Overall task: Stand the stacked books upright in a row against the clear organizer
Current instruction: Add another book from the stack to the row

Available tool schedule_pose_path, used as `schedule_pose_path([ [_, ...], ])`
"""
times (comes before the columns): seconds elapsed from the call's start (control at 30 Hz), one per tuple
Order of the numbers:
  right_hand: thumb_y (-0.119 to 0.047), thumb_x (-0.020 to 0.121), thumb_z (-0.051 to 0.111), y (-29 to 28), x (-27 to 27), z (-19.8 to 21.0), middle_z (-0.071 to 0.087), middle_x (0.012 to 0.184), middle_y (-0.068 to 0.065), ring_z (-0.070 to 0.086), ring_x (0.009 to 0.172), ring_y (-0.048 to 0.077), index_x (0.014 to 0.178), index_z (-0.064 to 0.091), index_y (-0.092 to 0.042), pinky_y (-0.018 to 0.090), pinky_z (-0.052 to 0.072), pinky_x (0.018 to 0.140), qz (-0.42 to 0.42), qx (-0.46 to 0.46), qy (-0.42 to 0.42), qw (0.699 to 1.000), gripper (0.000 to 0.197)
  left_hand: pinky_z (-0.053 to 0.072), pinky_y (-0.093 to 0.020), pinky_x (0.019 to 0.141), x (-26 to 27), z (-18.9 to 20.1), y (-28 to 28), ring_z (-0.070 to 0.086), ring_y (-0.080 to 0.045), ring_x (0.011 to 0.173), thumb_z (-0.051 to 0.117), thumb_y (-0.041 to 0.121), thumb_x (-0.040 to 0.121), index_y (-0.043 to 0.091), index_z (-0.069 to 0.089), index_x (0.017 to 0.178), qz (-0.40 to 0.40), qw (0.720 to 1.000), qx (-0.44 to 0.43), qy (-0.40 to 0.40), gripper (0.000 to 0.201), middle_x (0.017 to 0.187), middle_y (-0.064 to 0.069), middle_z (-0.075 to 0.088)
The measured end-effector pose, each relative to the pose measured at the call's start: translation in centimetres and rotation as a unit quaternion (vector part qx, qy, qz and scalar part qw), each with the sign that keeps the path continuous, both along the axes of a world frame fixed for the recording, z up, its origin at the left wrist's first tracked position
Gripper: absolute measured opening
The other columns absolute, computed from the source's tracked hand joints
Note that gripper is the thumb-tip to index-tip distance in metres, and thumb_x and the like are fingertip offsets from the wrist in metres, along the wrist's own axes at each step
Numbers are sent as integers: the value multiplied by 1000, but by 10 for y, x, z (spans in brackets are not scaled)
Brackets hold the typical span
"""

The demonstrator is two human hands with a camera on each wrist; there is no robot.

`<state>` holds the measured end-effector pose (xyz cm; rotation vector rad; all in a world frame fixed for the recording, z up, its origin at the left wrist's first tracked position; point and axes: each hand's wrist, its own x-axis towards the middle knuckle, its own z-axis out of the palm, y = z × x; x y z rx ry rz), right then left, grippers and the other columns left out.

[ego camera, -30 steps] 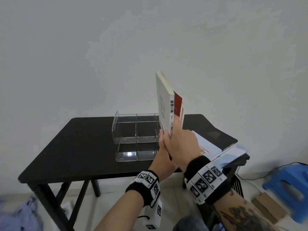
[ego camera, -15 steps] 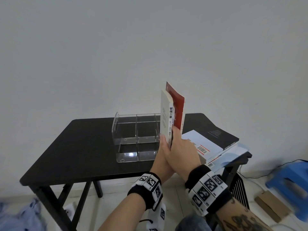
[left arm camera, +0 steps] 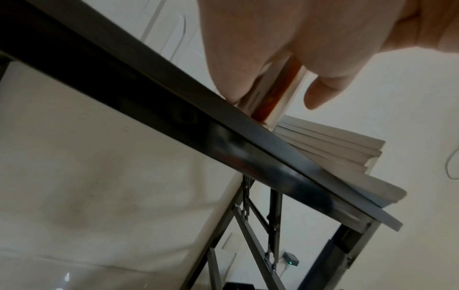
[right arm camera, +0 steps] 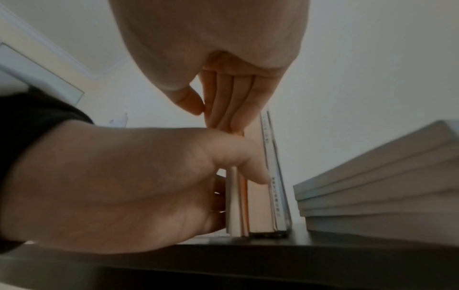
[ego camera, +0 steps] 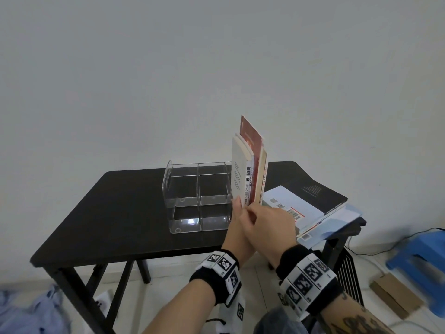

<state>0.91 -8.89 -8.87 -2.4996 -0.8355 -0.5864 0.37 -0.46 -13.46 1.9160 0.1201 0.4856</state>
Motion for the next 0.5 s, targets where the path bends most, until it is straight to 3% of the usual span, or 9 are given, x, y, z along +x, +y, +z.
schedule_pose_path([
  [0.03,-42,94,46,-4,3,1,64,66,-9,53,51,6,72,59,-25,21,49,54,-6,15,4,1000,31,50,-39,104,4,-7,0,59,-26,123,57,29,99,6,35,147,3,999,53,10,58,136,-17,58],
  [0.07,-38,94,47,-8,6,3,59,61,-9,47,48,6,69,55,-23,20,44,51,-15,35,12,999,30,46,-42,108,9,-18,6,54,-25,130,64,26,93,13,30,150,15,995,92,19,68,145,-13,51],
  [0.13,-30,93,46,-18,15,3,48,54,-7,42,49,10,66,48,-20,22,30,49,-49,82,49,994,29,52,-40,103,7,-15,6,57,-14,125,71,35,81,32,30,145,8,999,28,41,76,140,1,55],
  [0.2,-28,93,44,-28,30,1,50,57,-6,48,56,18,70,49,-19,29,29,53,-99,113,78,986,26,53,-40,101,10,-8,5,57,-11,125,71,34,72,40,27,144,7,997,-44,57,84,139,8,54],
  [0.3,-37,93,45,-46,56,-5,60,85,-4,55,73,21,92,54,-19,31,37,65,-172,129,136,967,20,46,-41,109,10,-6,5,50,-13,131,66,31,67,43,20,148,-7,994,-87,71,95,146,8,47],
  [0.37,-43,91,51,-62,74,-12,53,111,5,56,91,26,112,50,-13,35,42,74,-204,141,188,950,37,41,-39,114,12,-3,2,46,-12,135,68,29,67,44,15,152,-14,988,-126,85,101,151,8,42],
  [0.43,-49,87,58,-78,86,-15,45,126,16,54,103,34,124,39,-6,39,44,82,-228,144,248,931,60,37,-33,114,12,2,0,43,-12,137,70,17,75,38,11,155,-17,984,-155,85,101,151,8,40],
  [0.5,-52,85,63,-87,90,-16,44,129,20,54,97,33,133,28,-1,35,43,75,-241,148,317,905,79,33,-26,111,13,3,0,39,-10,138,68,7,83,34,3,156,-21,983,-162,81,101,150,10,36],
])
